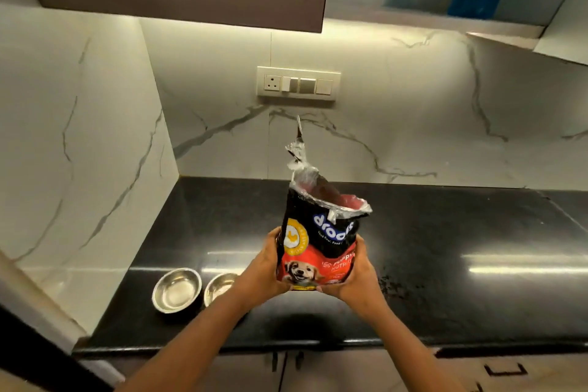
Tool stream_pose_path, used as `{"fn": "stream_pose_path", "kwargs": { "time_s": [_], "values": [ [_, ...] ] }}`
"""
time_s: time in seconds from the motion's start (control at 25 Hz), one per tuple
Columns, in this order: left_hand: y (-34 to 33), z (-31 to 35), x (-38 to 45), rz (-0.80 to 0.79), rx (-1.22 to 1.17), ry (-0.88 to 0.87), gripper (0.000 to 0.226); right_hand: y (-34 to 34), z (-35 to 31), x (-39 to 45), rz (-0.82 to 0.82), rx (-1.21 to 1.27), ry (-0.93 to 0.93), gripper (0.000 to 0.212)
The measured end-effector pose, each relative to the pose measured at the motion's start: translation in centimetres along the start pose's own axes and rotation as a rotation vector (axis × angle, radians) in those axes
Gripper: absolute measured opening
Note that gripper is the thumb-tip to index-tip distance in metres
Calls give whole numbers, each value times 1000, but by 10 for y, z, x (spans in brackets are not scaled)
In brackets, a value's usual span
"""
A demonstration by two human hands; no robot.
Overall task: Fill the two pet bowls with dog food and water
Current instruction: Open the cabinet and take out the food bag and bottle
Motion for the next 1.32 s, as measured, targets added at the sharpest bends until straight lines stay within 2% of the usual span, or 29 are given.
{"fn": "stream_pose_path", "kwargs": {
  "time_s": [0.16, 0.24, 0.36, 0.44, 0.64, 0.84, 0.96, 1.04, 1.12, 1.24, 1.32],
  "values": [
    [-22, -30, 9, -9, -64, 87, 100, -16, 34, 2, 2, -5, -57, 117],
    [-31, -37, 12, -24, -29, 87, 104, -20, 49, 3, -15, -35, -71, 112],
    [-44, -50, 13, -72, -47, 116, 103, -27, 76, 2, -50, -88, -105, 115],
    [-48, -57, 13, -50, -59, 132, 100, -31, 88, 3, -78, -115, -120, 117],
    [-51, -79, 16, -7, -144, 193, 102, -34, 103, 7, -100, -139, -149, 125],
    [-49, -88, 18, -21, -89, 211, 103, -33, 100, 9, -120, -134, -176, 126],
    [-32, -90, 19, -29, 9, 241, 90, -26, 99, 18, -208, -139, -177, 111],
    [-10, -86, 22, 40, 86, 243, 80, -18, 96, 25, -187, -145, -213, 95],
    [16, -66, 31, 133, 95, 211, 69, -3, 86, 34, -52, -171, -225, 69],
    [56, -13, 57, 291, 80, 111, 47, 34, 59, 57, 170, -120, -267, 54],
    [77, 29, 77, 374, 52, 12, 41, 61, 31, 76, 262, -80, -194, 40]
  ]
}}
Point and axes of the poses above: each hand's wrist, its own x-axis towards the middle knuckle, its own y-axis out of the back of the hand, z = x × y, the point moved 3 cm from there along x, towards the middle knuckle, and after that the axes turned 4 degrees about -z, right-handed, at the moved point
